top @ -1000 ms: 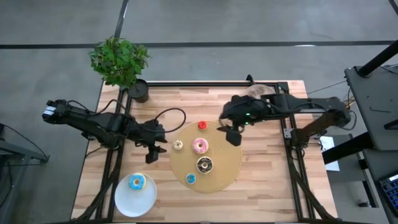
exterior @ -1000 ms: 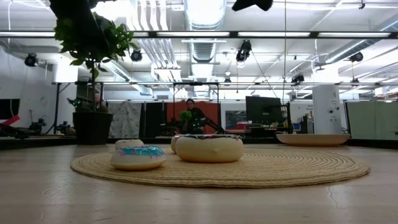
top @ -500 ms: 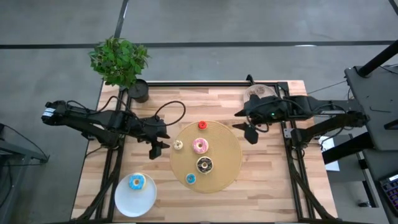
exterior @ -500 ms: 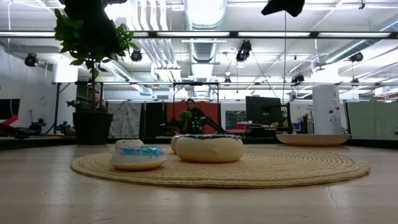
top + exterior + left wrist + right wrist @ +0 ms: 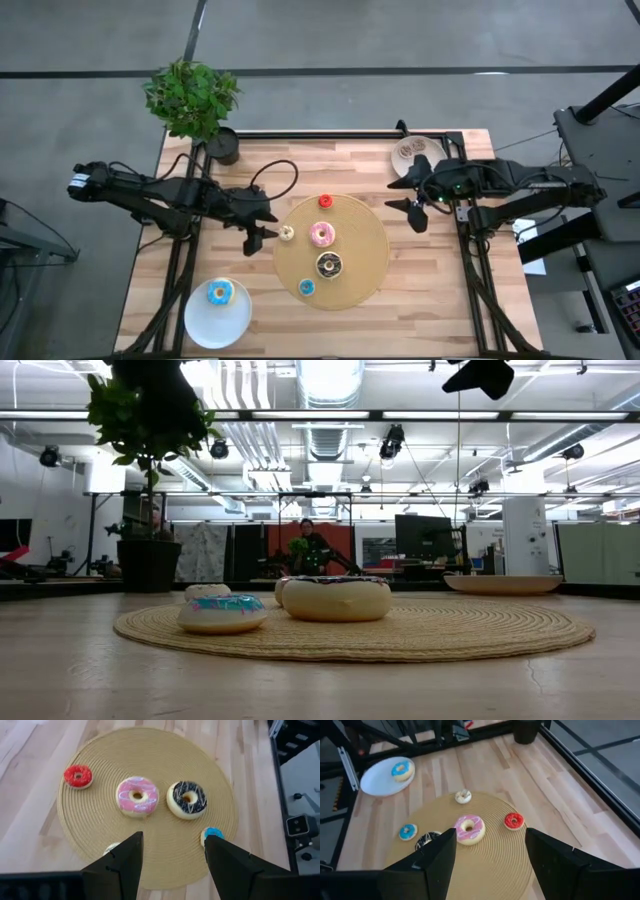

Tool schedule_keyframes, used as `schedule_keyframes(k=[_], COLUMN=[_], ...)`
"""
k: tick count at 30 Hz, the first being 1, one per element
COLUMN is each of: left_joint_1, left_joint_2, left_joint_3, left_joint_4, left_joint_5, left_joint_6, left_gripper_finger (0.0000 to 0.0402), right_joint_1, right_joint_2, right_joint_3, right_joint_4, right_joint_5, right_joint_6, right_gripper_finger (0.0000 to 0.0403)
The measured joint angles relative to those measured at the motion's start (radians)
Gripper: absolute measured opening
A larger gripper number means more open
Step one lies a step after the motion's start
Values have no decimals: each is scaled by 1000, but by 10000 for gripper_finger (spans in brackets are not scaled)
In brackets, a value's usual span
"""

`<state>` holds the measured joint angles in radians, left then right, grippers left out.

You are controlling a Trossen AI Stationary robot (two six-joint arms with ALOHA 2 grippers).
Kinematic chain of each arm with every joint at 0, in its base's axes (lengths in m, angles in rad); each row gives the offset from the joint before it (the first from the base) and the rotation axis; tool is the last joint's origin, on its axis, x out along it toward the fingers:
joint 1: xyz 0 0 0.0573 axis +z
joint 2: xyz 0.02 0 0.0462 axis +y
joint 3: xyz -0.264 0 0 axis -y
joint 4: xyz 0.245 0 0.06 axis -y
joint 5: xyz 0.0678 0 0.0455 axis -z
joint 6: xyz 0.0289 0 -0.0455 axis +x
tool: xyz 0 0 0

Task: Pick & Place donuts
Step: Put the small white donut on the gray plate

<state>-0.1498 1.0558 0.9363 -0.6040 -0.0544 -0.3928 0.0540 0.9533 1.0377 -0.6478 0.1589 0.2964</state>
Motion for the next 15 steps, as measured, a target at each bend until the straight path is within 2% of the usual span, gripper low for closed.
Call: schedule_keyframes(k=[6,15], left_joint_1=[7,34], left_joint_2=[45,156], left_joint_3=[16,105], left_joint_4=[9,0], left_joint_5=[0,1], left_joint_6=[6,70], left_gripper_finger=[183,183], right_joint_1=[0,0], right_joint_2=[-20,-34], right_joint_3=[-23,-28], right_joint_4=[10,9], right_joint_5=[1,1], right_joint_6=[7,9], right_gripper_finger=[228,228])
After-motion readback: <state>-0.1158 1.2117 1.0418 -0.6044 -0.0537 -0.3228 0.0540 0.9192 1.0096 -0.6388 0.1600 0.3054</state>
